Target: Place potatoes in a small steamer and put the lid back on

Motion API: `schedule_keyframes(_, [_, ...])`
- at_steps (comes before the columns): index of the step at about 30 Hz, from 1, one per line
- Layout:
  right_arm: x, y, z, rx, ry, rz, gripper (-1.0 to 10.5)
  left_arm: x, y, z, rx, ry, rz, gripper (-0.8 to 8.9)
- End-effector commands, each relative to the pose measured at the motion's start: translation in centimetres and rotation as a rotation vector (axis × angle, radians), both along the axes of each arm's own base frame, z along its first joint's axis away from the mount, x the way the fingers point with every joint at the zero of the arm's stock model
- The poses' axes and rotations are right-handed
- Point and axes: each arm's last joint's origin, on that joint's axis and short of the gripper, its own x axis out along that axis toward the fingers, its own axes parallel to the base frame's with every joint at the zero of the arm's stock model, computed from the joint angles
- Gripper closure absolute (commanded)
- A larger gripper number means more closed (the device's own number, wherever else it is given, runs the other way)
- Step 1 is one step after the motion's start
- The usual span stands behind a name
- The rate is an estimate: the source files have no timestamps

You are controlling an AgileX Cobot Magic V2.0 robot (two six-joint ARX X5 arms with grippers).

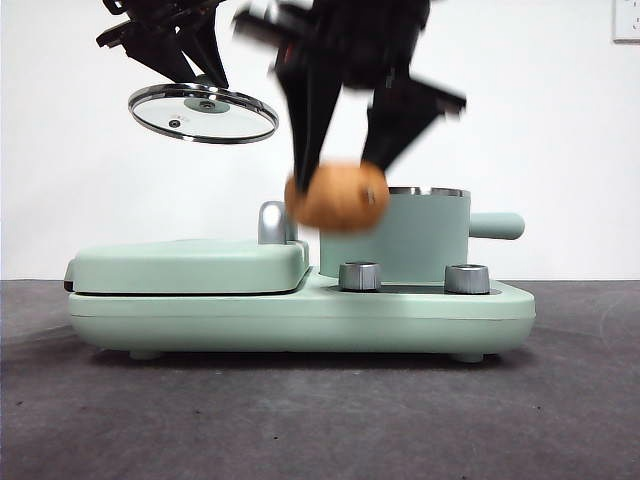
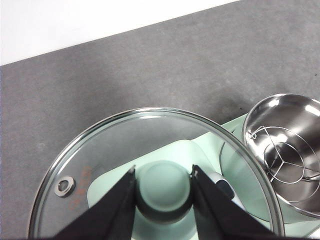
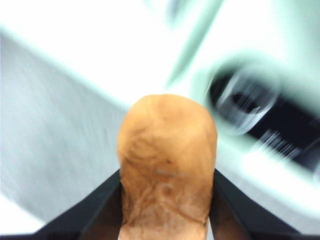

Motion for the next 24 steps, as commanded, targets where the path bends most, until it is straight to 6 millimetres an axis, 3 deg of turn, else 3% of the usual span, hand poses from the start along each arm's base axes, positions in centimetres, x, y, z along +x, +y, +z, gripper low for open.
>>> schedule_keyframes(1, [2.2, -0.8, 2.6, 0.038, -0.099, 0.008, 8.4, -0.2, 0.0, 1.8, -0.02, -0.077, -0.011, 7.98])
schedule_keyframes(5, [5.3, -2.8, 5.2, 0.073, -0.186, -0.049, 8.4, -0.2, 0.0, 1.8, -0.02, -0.079, -0.011, 7.99])
schedule_keyframes(9, [8.6, -4.4, 5.9, 0.084, -0.216, -0.11, 8.4, -0.2, 0.0, 1.8, -0.02, -0.078, -0.011, 7.98])
schedule_keyframes(16, [13.5, -5.5, 2.8, 0.097, -0.133, -0.146, 8.4, -0.2, -0.1, 1.8, -0.019, -0.073, -0.012, 7.99])
schedule_keyframes(24, [15.2, -5.6, -1.2, 0.057, -0.007, -0.153, 8.4, -0.3, -0.1, 1.7, -0.018, -0.07, -0.012, 7.99])
